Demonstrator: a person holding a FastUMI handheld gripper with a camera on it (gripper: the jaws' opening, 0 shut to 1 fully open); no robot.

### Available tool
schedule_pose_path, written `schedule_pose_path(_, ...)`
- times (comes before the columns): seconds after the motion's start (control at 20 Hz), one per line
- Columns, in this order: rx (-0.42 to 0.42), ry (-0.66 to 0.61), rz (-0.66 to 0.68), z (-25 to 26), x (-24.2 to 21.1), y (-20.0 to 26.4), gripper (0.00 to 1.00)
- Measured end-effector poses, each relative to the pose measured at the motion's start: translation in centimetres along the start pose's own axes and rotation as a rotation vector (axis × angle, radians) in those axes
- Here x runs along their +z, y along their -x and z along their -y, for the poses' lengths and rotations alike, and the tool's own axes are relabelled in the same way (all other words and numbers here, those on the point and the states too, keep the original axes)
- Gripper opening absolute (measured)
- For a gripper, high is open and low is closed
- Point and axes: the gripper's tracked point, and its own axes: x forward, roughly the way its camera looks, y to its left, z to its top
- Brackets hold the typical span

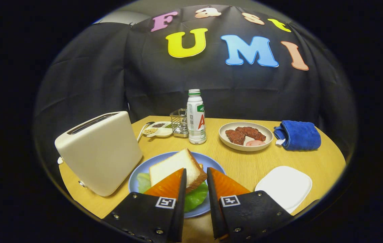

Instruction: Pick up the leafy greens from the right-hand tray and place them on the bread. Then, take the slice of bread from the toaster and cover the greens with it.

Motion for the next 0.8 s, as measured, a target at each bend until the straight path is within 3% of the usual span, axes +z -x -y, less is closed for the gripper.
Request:
schedule_pose_path(0.45,-0.047,0.052,0.007,1.4,0.2,0.0,0.37)
schedule_pose_path(0.8,-0.138,0.061,0.154,5.4,3.8,3.0,0.37)
